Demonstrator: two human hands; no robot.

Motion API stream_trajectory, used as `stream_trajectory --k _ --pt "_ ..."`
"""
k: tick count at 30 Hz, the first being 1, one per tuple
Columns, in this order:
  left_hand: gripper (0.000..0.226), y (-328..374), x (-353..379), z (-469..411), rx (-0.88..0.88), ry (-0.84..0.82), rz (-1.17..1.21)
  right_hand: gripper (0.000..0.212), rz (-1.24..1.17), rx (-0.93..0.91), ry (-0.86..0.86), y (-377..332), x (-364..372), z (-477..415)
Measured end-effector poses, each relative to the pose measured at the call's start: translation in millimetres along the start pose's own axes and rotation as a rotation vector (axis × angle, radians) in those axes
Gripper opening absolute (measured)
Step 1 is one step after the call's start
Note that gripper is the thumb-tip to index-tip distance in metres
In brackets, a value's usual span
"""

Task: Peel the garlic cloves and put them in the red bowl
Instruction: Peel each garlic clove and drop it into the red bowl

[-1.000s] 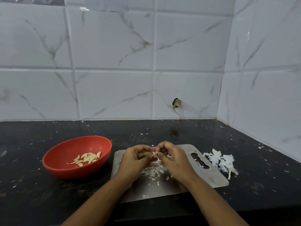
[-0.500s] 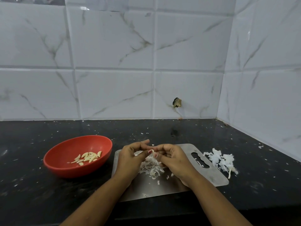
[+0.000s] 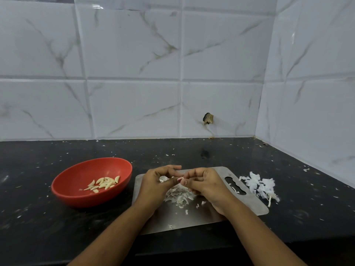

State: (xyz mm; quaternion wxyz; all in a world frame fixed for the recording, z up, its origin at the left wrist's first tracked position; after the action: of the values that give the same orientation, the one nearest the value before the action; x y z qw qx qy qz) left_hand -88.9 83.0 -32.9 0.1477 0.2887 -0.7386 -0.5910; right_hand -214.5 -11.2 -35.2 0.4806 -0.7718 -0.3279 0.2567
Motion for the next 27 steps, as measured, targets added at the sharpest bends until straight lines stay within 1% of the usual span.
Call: stream_trajectory --k 3,7,14,23,27 --pt "0.009 0.5 0.9 1.1 0.001 0.013 -0.038 0.009 0.004 0.013 -0.018 0.4 -0.4 -0.2" --pt "0.005 1.9 2.0 3.2 0.014 0.007 -0.040 0.012 0.006 -0.005 -0.040 1.2 -1.5 -0.2" --pt "0.008 3.2 1.8 3.7 0.033 -0.021 -0.049 0.011 -0.014 -0.006 -0.071 4.3 -2.2 -0.4" --pt "0.011 2.8 0.3 2.7 0.040 -0.027 -0.039 0.014 -0.018 -0.065 -0.089 5.7 -1.3 -1.0" --pt "0.007 3.9 0.9 4.0 0.051 -0.013 -0.048 0.014 -0.013 -0.073 -0.098 6.6 -1.5 -1.3"
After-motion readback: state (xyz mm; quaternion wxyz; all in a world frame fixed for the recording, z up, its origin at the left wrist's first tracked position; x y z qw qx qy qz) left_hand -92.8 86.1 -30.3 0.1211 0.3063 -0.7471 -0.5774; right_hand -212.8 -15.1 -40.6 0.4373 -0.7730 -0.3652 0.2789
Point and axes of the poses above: each hand's wrist, its own z-axis away from the middle knuckle, its own x-axis out of the palm, y = z × x, the point moved 2 cm from there along -z, towards the middle knuckle, and after that the axes turned 11 degrees about -x, right-handed, at the moved point
